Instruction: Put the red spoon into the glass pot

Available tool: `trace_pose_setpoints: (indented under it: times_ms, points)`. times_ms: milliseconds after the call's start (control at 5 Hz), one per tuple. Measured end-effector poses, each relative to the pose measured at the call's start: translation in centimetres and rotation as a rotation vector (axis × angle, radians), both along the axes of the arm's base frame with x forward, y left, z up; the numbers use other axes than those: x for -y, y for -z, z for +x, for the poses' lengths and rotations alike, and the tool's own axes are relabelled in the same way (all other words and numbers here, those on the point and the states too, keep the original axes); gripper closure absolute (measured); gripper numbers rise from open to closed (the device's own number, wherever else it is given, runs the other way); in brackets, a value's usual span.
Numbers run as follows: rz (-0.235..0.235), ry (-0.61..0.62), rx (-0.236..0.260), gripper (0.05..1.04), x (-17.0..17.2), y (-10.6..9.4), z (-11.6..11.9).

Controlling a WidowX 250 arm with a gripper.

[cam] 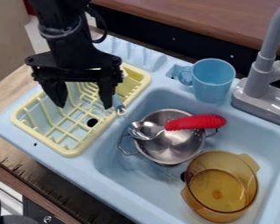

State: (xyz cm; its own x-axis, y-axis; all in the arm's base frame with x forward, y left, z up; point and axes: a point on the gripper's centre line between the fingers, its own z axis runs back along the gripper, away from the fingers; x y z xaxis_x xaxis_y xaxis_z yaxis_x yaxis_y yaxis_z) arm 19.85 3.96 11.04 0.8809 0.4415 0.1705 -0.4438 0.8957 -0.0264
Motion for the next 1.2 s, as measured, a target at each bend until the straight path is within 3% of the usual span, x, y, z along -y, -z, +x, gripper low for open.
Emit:
trace_pose_setpoints:
  times_ms: [200, 600, 800, 1200]
  points:
    - [-0.013, -0.052, 0.037, 0.085, 2.6, 0.6, -1.0]
    - [0.0, -0.067, 0.053, 0.085, 5.2, 2.0, -0.8]
    - [0.03, -0.066, 0.043, 0.085, 5.9, 2.5, -0.3]
    - [0.035, 0.113, -0.05, 0.085, 7.2, 2.5, 3.3]
